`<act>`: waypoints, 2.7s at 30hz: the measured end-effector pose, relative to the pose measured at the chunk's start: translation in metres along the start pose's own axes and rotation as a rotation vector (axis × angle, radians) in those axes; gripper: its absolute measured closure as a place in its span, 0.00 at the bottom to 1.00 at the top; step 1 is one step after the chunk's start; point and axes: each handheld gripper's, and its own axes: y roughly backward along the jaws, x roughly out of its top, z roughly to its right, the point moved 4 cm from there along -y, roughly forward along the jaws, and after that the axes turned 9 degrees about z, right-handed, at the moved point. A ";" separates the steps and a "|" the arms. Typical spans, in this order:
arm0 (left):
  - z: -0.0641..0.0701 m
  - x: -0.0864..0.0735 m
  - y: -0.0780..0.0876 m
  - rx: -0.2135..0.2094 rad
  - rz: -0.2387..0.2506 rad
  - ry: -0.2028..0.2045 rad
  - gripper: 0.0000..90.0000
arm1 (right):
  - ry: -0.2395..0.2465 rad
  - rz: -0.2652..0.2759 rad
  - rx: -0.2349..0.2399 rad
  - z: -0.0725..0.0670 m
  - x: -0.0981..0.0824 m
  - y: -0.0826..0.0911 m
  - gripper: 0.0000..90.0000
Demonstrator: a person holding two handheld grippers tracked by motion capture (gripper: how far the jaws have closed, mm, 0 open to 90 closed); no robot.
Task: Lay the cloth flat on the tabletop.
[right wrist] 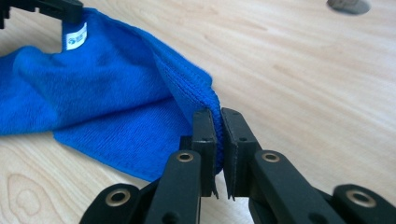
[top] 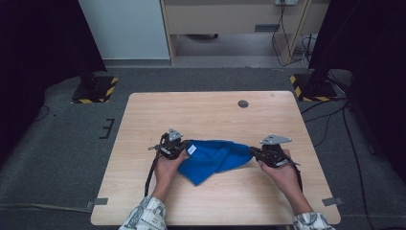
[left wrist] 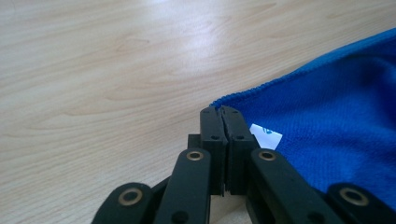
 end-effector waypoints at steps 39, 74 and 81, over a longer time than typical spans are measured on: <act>0.014 0.063 0.048 0.003 0.151 -0.007 0.98 | 0.021 0.123 -0.023 0.012 0.064 0.045 0.95; 0.022 0.104 0.090 0.011 0.274 -0.033 0.98 | 0.063 0.224 0.007 0.001 0.105 0.083 0.95; 0.020 0.109 0.100 0.013 0.300 -0.032 0.98 | 0.065 0.252 0.028 -0.007 0.113 0.095 0.95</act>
